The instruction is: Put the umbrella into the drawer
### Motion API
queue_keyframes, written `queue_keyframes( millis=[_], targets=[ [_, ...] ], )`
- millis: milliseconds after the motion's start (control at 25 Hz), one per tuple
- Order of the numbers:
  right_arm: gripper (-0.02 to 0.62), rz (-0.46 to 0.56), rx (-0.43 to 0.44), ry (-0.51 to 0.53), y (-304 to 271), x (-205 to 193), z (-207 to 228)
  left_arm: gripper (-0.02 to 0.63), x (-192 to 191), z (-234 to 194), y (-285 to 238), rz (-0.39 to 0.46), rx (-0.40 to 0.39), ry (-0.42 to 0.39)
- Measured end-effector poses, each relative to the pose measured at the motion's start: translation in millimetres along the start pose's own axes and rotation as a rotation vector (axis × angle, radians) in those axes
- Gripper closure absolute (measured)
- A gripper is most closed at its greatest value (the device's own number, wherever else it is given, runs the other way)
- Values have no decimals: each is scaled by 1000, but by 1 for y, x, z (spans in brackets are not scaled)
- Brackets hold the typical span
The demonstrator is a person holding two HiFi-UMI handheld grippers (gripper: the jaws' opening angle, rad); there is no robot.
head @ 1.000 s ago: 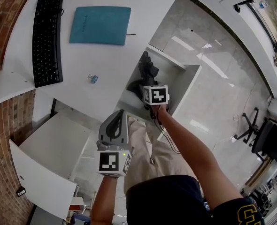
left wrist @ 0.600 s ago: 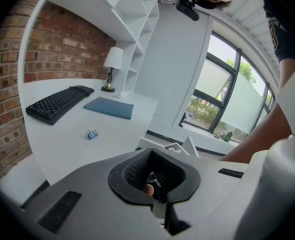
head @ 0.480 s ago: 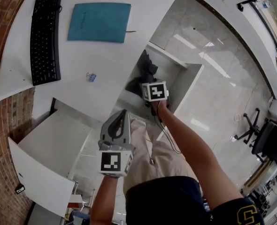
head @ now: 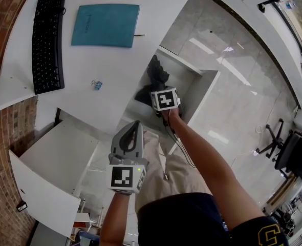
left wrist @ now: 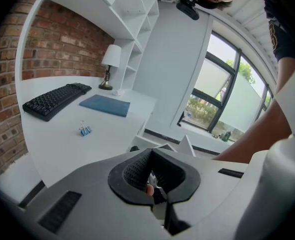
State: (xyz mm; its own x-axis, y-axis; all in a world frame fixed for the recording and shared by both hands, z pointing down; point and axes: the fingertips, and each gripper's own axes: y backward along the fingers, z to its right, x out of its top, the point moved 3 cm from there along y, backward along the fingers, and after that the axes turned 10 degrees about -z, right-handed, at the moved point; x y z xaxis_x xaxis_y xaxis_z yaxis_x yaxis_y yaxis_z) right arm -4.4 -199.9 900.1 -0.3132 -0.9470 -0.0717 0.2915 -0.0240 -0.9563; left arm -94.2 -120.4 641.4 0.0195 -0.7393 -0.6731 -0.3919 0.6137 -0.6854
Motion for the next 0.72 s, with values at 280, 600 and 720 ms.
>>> queue_keyframes(
  millis=[280, 600, 720],
  targets=[
    [272, 21, -106, 144, 8, 8, -2, 589, 10, 4, 8, 14, -22, 41],
    [270, -51, -109, 92, 75, -11, 0, 589, 34, 5, 27, 14, -11, 16],
    [270, -13, -20, 61, 109, -7, -18, 589, 51, 10, 41, 28, -12, 24]
  ],
)
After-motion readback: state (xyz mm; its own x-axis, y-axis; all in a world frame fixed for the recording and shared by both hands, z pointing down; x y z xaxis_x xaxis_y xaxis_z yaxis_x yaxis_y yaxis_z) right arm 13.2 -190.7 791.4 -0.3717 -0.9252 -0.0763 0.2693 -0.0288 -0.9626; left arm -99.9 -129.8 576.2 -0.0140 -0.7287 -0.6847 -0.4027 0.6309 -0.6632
